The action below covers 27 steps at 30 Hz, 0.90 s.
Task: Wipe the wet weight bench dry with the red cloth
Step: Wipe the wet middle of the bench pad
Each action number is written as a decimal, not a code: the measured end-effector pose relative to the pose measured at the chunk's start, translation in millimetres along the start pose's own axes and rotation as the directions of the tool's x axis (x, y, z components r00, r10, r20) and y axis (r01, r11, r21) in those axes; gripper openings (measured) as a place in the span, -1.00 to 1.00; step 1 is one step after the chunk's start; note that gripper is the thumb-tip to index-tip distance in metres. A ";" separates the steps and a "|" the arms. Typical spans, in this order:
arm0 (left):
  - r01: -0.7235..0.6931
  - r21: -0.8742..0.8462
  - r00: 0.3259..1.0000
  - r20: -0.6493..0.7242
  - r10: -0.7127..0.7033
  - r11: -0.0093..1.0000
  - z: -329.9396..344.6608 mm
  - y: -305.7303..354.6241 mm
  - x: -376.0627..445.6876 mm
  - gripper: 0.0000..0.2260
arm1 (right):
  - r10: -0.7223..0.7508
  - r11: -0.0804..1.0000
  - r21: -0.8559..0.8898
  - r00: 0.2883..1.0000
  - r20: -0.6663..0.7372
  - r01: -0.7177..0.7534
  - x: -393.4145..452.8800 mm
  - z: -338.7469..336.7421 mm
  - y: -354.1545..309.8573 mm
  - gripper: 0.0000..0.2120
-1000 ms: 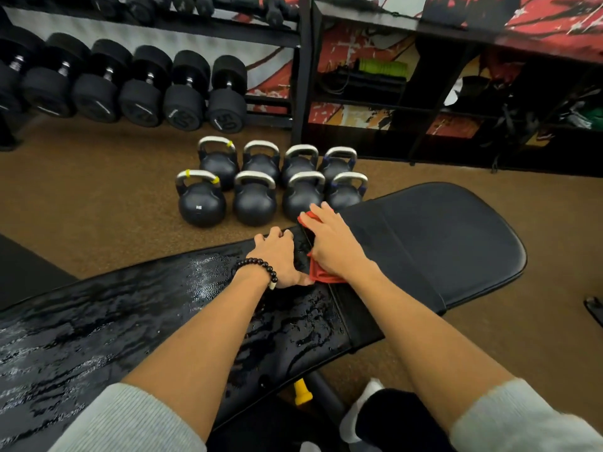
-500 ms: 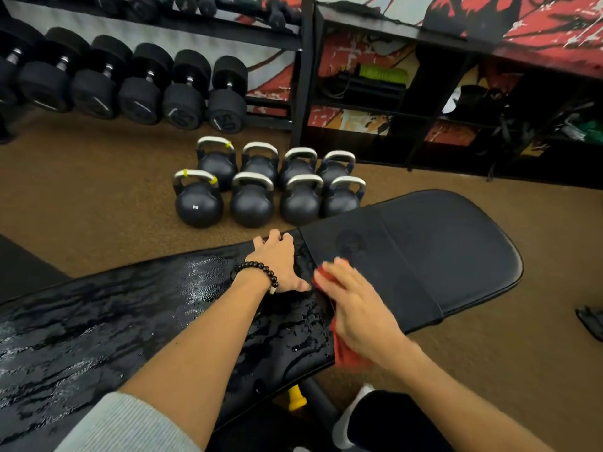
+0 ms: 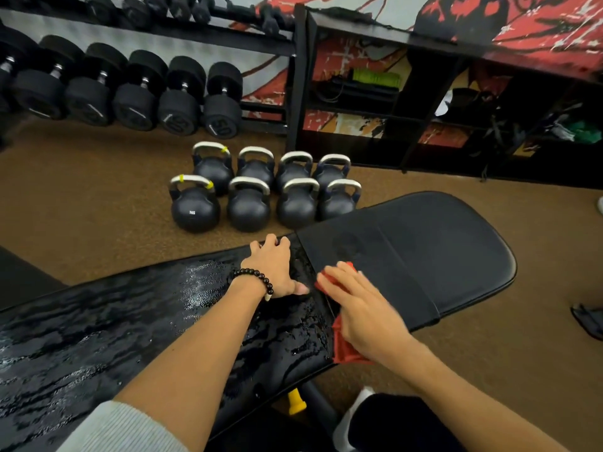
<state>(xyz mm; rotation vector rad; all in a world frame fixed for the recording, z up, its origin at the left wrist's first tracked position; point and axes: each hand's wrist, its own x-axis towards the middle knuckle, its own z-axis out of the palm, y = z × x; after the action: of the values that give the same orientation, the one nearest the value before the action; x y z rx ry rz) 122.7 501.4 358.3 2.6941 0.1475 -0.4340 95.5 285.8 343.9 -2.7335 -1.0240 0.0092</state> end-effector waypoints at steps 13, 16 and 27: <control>-0.018 0.025 1.000 -0.008 0.018 1.000 -0.5 -2.5 1.2 -0.07 | -0.037 0.999 -0.007 0.998 0.050 0.038 111.9 -4.6 6.1 -0.48; -0.002 0.014 1.000 -0.005 0.002 1.000 0.0 -3.7 1.7 -0.07 | -0.077 0.997 -0.015 0.997 0.024 0.078 112.6 -15.9 33.9 -0.45; -0.022 0.032 1.000 -0.011 0.023 0.999 0.8 -6.3 4.5 -0.01 | -0.058 0.998 0.026 0.998 -0.022 0.059 90.7 -7.5 11.5 -0.39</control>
<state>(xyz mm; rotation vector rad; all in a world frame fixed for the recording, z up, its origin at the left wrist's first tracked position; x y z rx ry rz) 125.7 507.0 353.8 2.7271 0.1143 -0.4181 172.2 334.8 355.4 -2.6728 -1.0897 -0.0150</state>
